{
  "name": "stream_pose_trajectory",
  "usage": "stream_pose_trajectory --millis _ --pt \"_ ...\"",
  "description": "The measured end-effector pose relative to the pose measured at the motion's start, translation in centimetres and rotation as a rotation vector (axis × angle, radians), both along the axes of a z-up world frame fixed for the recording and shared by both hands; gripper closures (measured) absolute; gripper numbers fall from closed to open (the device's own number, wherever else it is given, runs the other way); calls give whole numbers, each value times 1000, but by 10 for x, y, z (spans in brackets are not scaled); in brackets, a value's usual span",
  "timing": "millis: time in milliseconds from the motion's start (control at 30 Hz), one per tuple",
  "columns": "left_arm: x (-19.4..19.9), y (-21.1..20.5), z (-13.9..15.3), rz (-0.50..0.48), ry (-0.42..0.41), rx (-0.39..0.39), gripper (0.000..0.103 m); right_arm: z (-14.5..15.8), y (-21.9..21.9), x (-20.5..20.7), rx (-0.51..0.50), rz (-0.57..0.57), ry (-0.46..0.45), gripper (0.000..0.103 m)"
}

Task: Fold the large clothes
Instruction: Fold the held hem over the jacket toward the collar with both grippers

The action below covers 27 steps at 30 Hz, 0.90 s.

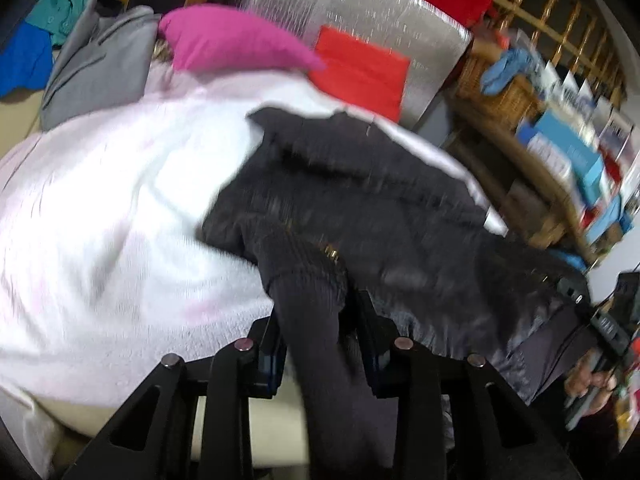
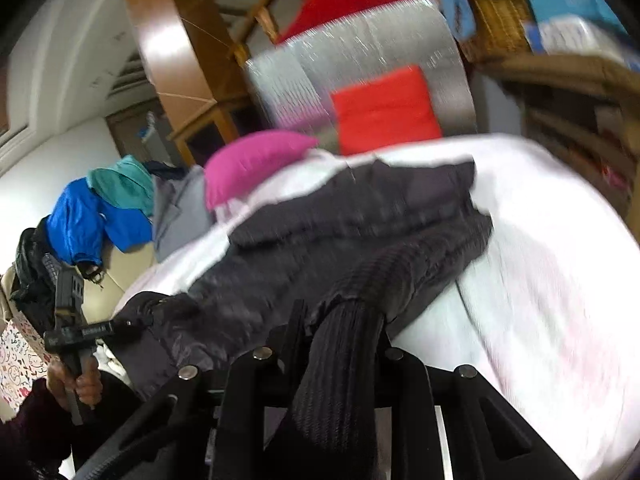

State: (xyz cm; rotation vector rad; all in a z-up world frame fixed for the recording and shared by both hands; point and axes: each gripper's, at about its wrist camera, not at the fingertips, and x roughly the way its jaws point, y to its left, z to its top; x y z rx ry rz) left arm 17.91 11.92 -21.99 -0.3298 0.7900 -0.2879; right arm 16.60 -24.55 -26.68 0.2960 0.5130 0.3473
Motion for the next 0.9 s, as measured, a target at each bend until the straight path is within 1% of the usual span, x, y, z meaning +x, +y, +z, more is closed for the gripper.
stream_pose_trajectory --millis 33,100,133,167,300,400,467,667,800,900 --pt "3 3 6 1 -9 -11 71 5 0 4 5 3 -18 81" --pt "14 6 19 -6 -32 -39 79 16 -2 14 15 -2 -52 81" --pt "22 7 28 -21 -46 -70 80 21 -3 20 23 -5 -65 81" --pt "29 6 33 -26 -52 -78 80 25 -5 27 34 -6 -75 81" --pt "63 -4 58 -39 -88 -54 80 39 -13 53 60 -31 -112 81" --pt "93 -7 69 -44 -96 -65 80 49 -23 74 72 -61 -126 81" --pt "120 -6 76 -39 -95 -80 80 53 -29 95 84 -75 -128 81" --pt "207 -2 80 -6 -61 -104 80 63 -43 175 81 -127 -132 81" --pt "264 -5 76 22 -32 -87 81 61 -50 231 82 -166 -122 82" --pt "298 -3 69 47 -17 -62 81 54 -59 273 83 -216 -109 82"
